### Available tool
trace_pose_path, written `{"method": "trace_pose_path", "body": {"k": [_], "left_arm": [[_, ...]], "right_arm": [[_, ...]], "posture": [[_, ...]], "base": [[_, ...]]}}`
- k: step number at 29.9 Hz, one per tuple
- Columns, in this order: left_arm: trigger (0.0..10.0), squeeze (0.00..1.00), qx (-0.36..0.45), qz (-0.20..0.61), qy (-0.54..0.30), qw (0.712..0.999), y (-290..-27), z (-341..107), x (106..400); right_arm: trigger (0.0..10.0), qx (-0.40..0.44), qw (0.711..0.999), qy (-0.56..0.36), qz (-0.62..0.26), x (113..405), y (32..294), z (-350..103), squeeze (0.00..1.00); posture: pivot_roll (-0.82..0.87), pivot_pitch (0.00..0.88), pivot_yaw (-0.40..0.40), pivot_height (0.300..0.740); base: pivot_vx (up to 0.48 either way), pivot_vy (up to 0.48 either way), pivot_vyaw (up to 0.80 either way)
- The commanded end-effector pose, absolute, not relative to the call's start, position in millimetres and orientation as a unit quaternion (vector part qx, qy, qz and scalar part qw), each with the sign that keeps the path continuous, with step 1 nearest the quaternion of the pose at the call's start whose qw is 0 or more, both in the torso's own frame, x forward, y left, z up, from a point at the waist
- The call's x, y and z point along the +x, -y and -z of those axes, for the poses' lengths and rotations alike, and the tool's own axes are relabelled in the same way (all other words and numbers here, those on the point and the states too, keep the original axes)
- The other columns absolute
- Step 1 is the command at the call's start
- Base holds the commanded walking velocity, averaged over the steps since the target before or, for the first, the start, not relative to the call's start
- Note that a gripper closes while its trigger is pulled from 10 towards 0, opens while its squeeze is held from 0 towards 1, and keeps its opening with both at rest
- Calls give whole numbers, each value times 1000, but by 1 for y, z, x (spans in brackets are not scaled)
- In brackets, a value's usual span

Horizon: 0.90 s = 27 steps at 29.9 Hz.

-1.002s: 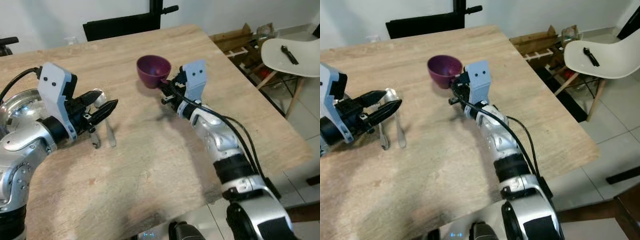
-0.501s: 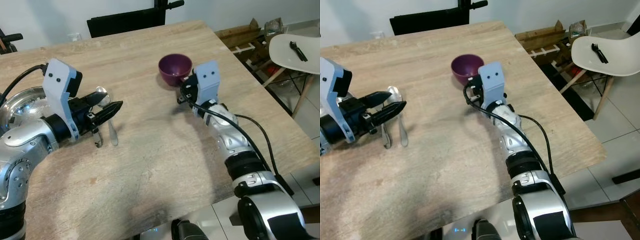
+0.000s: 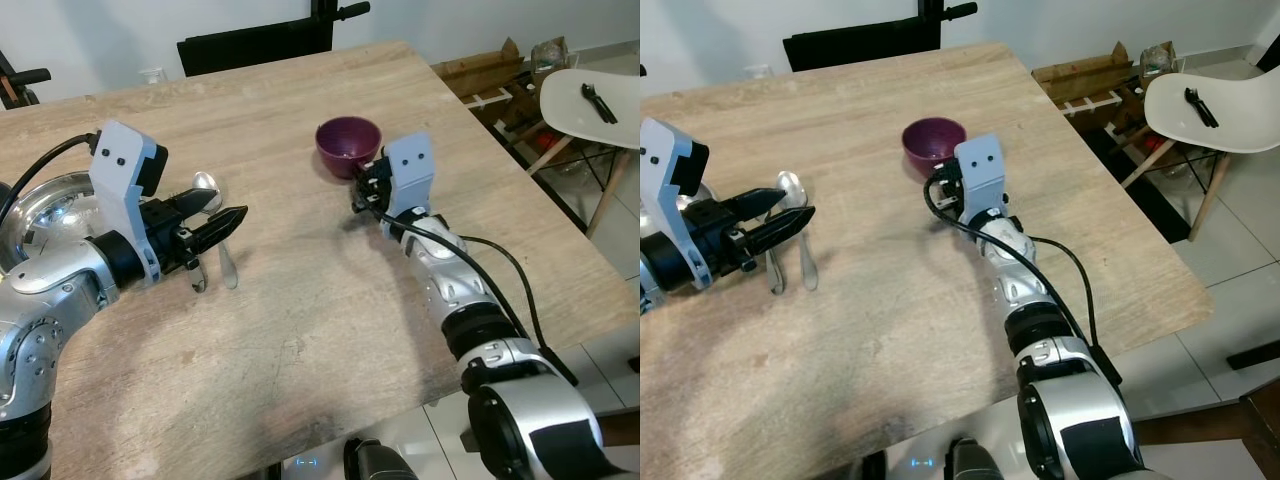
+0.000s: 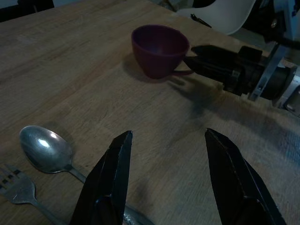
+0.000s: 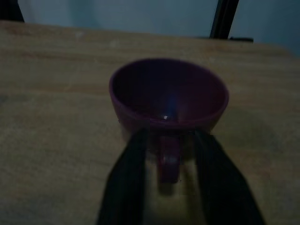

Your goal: Setting the table

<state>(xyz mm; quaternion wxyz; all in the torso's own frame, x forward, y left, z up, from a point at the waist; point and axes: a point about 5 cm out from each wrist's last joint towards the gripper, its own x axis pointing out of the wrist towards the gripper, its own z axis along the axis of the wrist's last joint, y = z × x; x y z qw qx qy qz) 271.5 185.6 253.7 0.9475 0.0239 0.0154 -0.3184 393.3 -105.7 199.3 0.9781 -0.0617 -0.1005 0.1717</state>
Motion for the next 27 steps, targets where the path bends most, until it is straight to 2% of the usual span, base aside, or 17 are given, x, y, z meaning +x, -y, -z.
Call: {"method": "trace_pose_path", "body": {"k": [1,5,6,14,16,19,20,22,27], "left_arm": [[10000,0,19,331,-25,943,-181,-250,268],[10000,0,14,342,-32,939,-179,-247,266],[10000,0,14,359,-46,932,-177,-241,262],[10000,0,9,375,-60,925,-175,-233,257],[10000,0,8,377,-68,924,-169,-222,254],[10000,0,-9,350,-63,935,-168,-212,258],[10000,0,-9,350,-63,935,-168,-212,258],[10000,0,-24,304,-69,950,-172,-203,266],[10000,0,-21,234,-68,970,-176,-189,275]], "right_arm": [[10000,-59,979,101,-168,393,106,-198,1000],[10000,-58,978,106,-168,393,107,-199,1000],[10000,-53,977,115,-170,391,108,-201,0],[10000,-45,975,149,-159,370,123,-205,0],[10000,-43,977,163,-130,341,140,-203,0],[10000,-32,979,170,-111,310,144,-194,0],[10000,-32,979,170,-111,310,144,-194,0],[10000,19,982,166,-85,291,142,-186,0],[10000,77,985,150,-36,272,137,-173,0]], "posture": [[-31,136,86,740],[-40,137,86,740],[-46,137,87,740],[-57,138,85,740],[-77,141,93,740],[-92,141,99,740],[-92,141,99,740],[-106,138,103,740],[-137,127,116,740]], "base": [[0,0,0],[0,0,0],[0,0,0],[0,0,0],[0,0,0],[0,0,0],[0,0,0],[0,0,0],[0,0,0]]}}
